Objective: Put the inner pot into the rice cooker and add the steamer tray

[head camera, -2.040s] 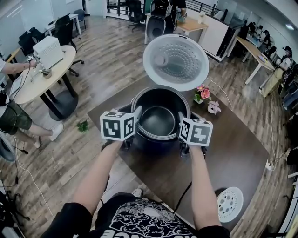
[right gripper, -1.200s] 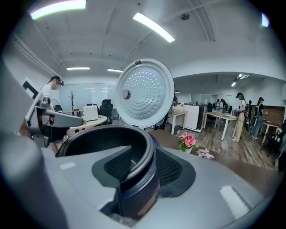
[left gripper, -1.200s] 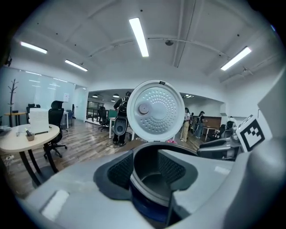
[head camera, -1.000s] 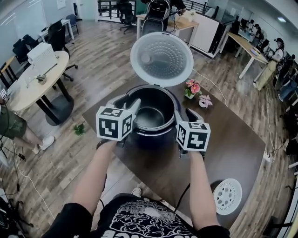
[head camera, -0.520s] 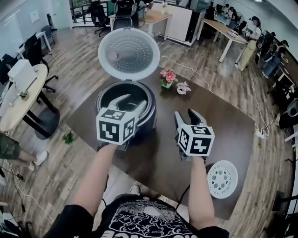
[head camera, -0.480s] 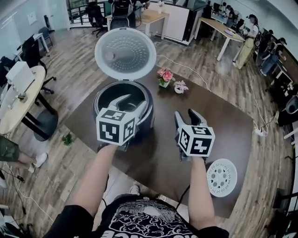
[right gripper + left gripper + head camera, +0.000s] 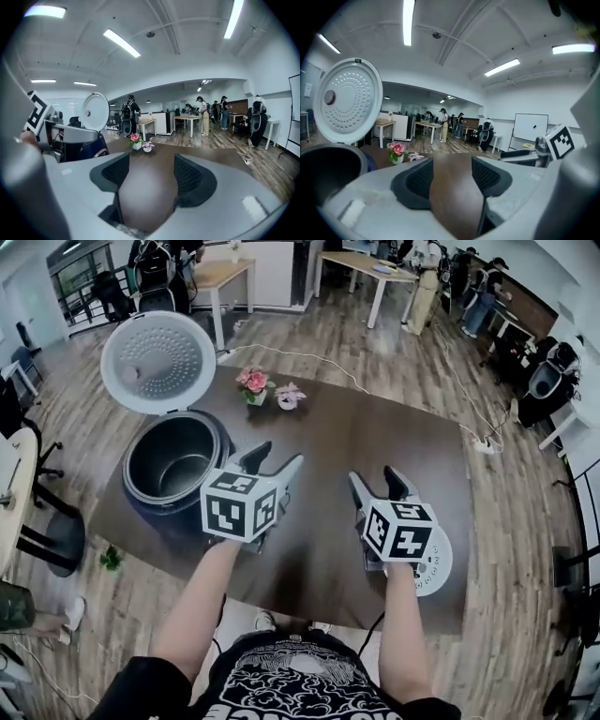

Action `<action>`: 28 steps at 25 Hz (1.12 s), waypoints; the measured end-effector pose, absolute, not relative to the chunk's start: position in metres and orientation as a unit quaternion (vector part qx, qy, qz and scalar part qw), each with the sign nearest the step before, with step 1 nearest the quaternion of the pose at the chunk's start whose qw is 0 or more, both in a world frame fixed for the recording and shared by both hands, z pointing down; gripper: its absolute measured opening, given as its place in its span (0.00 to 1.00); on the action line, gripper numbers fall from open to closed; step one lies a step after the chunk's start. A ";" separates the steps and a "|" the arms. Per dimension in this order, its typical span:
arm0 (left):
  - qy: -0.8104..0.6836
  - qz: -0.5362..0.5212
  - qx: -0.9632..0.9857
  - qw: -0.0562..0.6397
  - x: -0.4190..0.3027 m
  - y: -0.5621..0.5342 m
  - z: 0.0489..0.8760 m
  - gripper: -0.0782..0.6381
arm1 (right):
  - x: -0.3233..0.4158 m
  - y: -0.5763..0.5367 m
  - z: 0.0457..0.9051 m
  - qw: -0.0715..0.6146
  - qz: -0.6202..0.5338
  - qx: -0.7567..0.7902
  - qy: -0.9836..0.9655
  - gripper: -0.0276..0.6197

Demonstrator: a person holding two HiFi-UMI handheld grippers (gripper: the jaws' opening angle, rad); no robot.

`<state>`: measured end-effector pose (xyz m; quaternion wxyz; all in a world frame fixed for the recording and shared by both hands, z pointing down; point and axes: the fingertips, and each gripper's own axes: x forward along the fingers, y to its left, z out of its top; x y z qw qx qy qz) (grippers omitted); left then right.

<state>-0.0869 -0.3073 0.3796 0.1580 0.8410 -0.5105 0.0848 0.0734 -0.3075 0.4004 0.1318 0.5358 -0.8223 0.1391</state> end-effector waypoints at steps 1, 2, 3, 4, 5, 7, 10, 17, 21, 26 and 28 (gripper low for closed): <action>-0.499 0.087 0.847 0.161 -0.073 -0.308 0.384 0.46 | 0.087 -0.304 0.404 0.131 0.143 0.545 -0.816 0.50; -0.488 0.090 0.853 0.164 -0.060 -0.309 0.389 0.46 | 0.101 -0.301 0.406 0.132 0.146 0.555 -0.808 0.50; -0.477 0.093 0.858 0.167 -0.047 -0.310 0.393 0.46 | 0.115 -0.297 0.409 0.132 0.149 0.566 -0.800 0.51; -0.466 0.095 0.863 0.170 -0.034 -0.311 0.397 0.46 | 0.129 -0.294 0.411 0.132 0.152 0.577 -0.792 0.52; -0.456 0.098 0.867 0.173 -0.022 -0.311 0.401 0.46 | 0.143 -0.290 0.413 0.131 0.155 0.587 -0.784 0.52; -0.434 0.105 0.877 0.179 0.003 -0.311 0.409 0.47 | 0.167 -0.282 0.417 0.128 0.163 0.606 -0.768 0.53; -0.399 0.116 0.890 0.186 0.038 -0.308 0.421 0.49 | 0.201 -0.269 0.423 0.122 0.174 0.633 -0.745 0.54; -0.326 0.152 0.913 0.190 0.118 -0.286 0.449 0.51 | 0.277 -0.222 0.444 0.107 0.201 0.686 -0.691 0.55; -0.291 0.170 0.919 0.205 0.151 -0.269 0.473 0.54 | 0.313 -0.194 0.461 0.097 0.223 0.711 -0.660 0.55; -0.265 0.199 0.915 0.232 0.176 -0.253 0.503 0.56 | 0.342 -0.172 0.485 0.089 0.251 0.723 -0.638 0.55; -0.260 0.204 0.911 0.246 0.186 -0.247 0.514 0.56 | 0.351 -0.165 0.497 0.095 0.262 0.720 -0.636 0.55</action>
